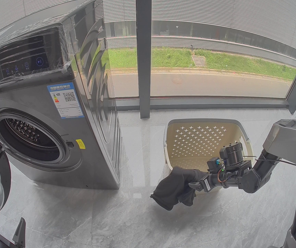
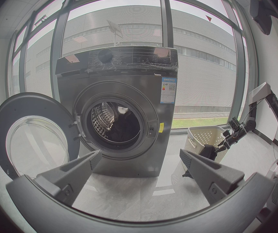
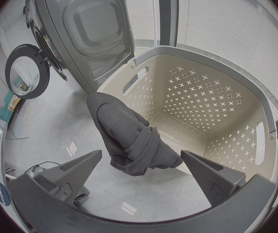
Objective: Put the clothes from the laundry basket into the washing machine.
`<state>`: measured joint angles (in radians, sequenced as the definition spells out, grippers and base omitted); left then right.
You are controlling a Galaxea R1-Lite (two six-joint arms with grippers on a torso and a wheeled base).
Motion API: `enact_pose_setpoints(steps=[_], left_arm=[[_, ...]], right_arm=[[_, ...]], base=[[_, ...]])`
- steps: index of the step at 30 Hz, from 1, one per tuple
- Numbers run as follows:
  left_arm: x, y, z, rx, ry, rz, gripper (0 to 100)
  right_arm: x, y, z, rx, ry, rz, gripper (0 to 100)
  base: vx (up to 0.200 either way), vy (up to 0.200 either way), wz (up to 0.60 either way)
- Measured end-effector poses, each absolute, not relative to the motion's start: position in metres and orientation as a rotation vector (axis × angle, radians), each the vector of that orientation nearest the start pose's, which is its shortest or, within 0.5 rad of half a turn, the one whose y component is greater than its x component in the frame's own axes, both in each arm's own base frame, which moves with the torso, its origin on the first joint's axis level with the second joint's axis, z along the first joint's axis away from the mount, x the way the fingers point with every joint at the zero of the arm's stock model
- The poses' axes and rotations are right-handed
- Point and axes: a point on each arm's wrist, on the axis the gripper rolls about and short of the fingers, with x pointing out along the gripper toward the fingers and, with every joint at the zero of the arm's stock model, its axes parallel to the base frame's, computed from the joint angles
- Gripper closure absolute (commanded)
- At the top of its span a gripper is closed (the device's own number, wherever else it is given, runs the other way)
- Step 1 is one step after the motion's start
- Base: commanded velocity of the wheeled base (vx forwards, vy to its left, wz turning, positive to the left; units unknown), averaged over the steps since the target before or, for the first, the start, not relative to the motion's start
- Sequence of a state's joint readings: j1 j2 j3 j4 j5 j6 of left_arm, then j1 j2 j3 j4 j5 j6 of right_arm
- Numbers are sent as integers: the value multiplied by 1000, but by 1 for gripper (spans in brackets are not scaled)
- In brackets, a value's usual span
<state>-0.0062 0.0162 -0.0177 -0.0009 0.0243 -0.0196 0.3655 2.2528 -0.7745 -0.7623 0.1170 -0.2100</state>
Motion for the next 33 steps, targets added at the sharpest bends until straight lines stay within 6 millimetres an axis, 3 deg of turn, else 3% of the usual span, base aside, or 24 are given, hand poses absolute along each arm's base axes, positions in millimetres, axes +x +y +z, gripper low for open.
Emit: enact_pose_setpoints(steps=[12,13,33], left_arm=[[-23,1,81,-21,-3,18,0],[-23,1,81,-21,-3,18,0],[-23,1,81,-25,-3,18,0]], right_arm=[[347,137,-7,-283,627,543,0],[347,137,-8,-284,627,543,100],[346,137,-4,-281,608,551,100]], base=[[0,0,0],[0,0,0],[0,0,0]])
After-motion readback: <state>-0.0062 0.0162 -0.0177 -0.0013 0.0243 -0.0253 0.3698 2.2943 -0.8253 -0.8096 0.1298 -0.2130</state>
